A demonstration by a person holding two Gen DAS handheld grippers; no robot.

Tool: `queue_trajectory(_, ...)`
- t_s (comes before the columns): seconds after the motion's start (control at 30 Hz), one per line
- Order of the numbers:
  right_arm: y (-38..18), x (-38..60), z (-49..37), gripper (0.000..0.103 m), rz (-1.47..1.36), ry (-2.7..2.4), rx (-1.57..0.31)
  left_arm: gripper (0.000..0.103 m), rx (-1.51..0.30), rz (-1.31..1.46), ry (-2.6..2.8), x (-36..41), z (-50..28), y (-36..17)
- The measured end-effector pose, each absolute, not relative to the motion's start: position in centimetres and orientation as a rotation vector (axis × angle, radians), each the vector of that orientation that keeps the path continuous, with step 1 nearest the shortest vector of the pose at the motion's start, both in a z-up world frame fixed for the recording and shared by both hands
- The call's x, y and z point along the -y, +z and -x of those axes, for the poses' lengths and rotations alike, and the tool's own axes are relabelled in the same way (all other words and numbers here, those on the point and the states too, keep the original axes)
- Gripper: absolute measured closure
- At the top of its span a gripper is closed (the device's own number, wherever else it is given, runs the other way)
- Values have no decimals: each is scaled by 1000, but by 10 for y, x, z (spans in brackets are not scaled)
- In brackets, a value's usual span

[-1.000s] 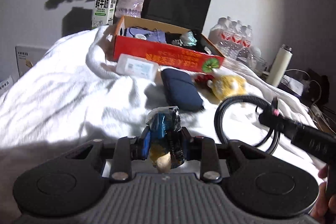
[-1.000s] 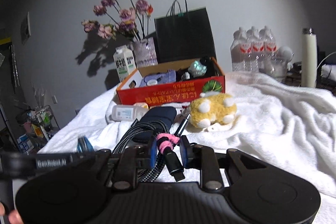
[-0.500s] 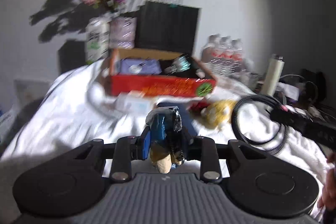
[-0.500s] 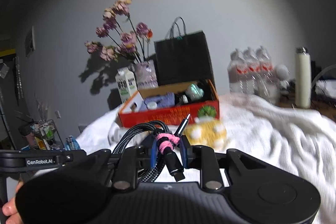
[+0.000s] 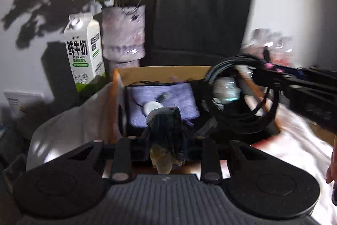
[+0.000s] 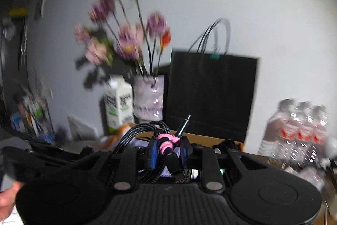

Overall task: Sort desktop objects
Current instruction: 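Lower the figurine and braided cable into the box and open both tools, then move both open tools back over the remaining items on the towel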

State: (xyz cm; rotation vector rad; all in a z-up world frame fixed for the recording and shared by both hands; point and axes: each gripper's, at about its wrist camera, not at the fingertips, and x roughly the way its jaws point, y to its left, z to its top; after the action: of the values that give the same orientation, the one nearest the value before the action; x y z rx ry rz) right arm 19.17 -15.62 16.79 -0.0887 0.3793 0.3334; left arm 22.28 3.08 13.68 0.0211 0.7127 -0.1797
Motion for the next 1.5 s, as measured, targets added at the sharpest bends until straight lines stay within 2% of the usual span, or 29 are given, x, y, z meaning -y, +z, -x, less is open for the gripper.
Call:
queue_trajectory(0.2,119,114,-312,82,161,336,-564,72,-833,-20,-110,-36,-296,96)
queue_trajectory(0.37,81,102,-356,81,177,318,-650,43,-808,-3,-147,-40,-312,88)
queue_trajectory(0.43,73,101,-367,81,170,288,-687,40,-795,-28,-142,-38,-312,90)
queue_trajectory(0.5,72,105,-366,68,149,274,-706,37,-794,-28,-157,-39,-309,95)
queue_trajectory(0.7,103,124,-346,54,110,228,-681,22,-799,2,-85,-45,-291,119)
queue_trajectory(0.8,121,137,-323,40,101,187,-673,20,-797,-2,-44,-45,-273,128)
queue_trajectory(0.87,130,144,-303,36,107,179,-660,20,-798,-8,0,-45,-257,132)
queue_trajectory(0.9,134,149,-290,31,110,180,-653,20,-795,-2,24,-47,-245,133)
queue_trajectory(1.13,140,194,-159,15,67,242,-582,14,-708,-14,-32,-50,-107,127)
queue_trajectory(1.33,104,220,-16,14,33,279,-522,8,-632,61,-103,-59,26,105)
queue_trajectory(1.37,96,225,10,13,13,277,-516,4,-593,59,-106,-62,52,98)
queue_trajectory(1.47,66,235,89,2,-23,302,-459,3,-493,35,-32,-58,117,71)
queue_trajectory(1.5,54,236,111,1,-39,288,-444,3,-478,35,-31,-53,132,62)
